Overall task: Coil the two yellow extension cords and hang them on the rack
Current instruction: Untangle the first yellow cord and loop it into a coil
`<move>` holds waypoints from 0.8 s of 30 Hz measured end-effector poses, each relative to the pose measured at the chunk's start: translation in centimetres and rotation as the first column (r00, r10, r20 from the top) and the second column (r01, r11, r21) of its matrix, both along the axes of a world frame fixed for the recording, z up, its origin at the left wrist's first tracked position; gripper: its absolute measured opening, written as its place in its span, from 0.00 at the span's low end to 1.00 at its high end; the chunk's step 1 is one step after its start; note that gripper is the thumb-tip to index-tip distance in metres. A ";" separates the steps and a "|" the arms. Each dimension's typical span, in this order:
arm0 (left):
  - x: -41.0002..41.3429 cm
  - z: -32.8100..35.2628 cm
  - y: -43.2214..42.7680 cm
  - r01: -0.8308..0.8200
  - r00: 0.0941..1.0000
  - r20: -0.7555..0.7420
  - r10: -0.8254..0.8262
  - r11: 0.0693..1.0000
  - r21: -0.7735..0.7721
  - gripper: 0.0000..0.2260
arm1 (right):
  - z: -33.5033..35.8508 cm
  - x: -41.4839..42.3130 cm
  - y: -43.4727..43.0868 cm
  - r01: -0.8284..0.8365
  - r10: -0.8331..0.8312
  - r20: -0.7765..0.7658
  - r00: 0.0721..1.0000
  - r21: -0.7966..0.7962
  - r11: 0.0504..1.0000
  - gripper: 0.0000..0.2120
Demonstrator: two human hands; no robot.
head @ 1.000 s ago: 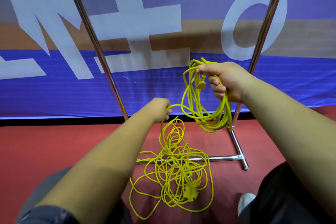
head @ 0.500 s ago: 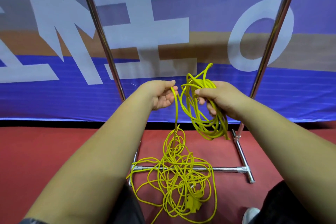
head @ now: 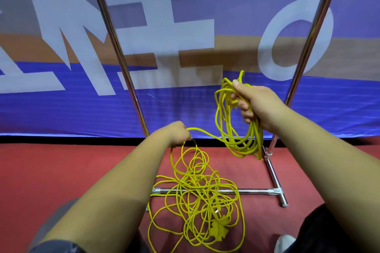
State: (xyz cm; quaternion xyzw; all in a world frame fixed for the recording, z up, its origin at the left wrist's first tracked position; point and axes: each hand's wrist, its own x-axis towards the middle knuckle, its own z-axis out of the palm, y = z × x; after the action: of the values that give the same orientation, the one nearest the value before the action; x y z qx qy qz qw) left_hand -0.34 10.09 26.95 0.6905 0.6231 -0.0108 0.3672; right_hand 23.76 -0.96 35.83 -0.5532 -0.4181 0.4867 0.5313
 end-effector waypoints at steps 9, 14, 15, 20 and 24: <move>2.7 1.6 -0.7 0.243 0.805 0.409 -0.429 0.869 0.431 0.63 | 0.5 0.3 -1.3 -0.300 0.367 0.209 0.907 -0.294 0.908 0.20; 3.2 2.2 -1.2 0.247 0.779 0.421 -0.464 0.845 0.474 0.26 | 0.4 -0.5 -1.2 -0.322 0.369 0.130 0.920 -0.285 0.903 0.18; 3.2 2.1 -1.3 0.212 0.806 0.410 -0.428 0.854 0.475 0.18 | 0.3 -0.6 -1.2 -0.312 0.356 0.122 0.926 -0.283 0.907 0.18; 3.6 1.2 -1.7 0.127 0.801 0.514 -0.308 0.925 0.357 0.07 | 0.2 -0.7 -1.0 -0.289 0.318 0.070 0.946 -0.268 0.919 0.17; 3.4 -0.3 -1.8 0.158 0.713 0.670 -0.208 0.978 0.136 0.16 | 0.4 -0.5 -0.5 -0.266 0.266 -0.029 0.964 -0.204 0.942 0.15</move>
State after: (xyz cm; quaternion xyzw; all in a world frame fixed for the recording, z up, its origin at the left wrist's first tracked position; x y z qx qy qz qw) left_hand 3.01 8.32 26.61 0.7167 0.3738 0.2276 0.5430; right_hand 23.29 -1.51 36.27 -0.5437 -0.4360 0.5947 0.4008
